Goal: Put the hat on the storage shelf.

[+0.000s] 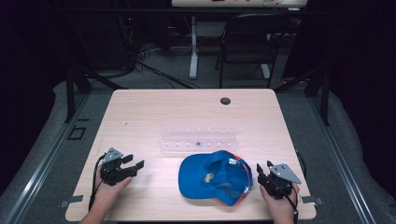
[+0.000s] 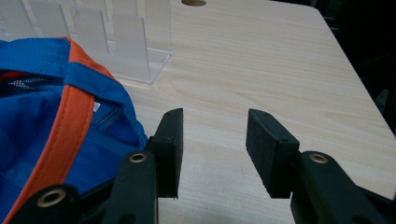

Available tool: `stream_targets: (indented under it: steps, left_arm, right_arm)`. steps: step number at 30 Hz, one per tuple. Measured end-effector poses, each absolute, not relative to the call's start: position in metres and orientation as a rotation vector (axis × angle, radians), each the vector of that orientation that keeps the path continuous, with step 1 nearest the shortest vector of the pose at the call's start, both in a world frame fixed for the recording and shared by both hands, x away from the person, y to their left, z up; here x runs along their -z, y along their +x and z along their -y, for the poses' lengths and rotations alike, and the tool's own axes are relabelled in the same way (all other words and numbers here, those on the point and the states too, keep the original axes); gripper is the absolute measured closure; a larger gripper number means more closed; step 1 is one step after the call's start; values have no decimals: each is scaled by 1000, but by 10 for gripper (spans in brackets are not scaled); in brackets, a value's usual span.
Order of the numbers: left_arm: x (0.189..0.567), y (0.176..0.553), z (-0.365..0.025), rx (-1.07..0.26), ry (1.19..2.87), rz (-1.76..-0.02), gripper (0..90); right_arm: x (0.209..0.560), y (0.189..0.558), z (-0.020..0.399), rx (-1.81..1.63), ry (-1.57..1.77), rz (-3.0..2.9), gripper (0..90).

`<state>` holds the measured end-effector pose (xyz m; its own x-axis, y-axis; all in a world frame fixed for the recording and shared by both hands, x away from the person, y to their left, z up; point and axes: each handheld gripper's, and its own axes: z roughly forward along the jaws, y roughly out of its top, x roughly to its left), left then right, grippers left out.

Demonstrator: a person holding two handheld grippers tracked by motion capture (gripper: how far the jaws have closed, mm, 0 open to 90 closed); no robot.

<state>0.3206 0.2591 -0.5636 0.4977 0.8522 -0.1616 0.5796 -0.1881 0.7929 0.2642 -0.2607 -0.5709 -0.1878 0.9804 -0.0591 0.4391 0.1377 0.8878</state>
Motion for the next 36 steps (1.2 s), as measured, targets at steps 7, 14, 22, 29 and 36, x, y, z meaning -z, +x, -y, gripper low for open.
stream_targets:
  steps: [7,14,22,29,36]
  left_arm:
    - [564,321,-261,-406,1888,-1203,448]
    - [563,320,-263,-427,1909,-1205,467]
    - [562,319,-263,-451,1930,-1201,469]
    - [563,319,-261,-450,1931,-1211,474]
    - [563,318,-259,-444,1939,-1195,477]
  right_arm:
    - [572,266,262,-1005,1438,-1759,560]
    - [573,268,268,-1025,1529,-1779,572]
    - [573,266,272,-1044,1597,-1764,563]
    - [569,266,275,-1003,1667,-1826,535]
    - [550,267,275,-975,1698,-1922,574]
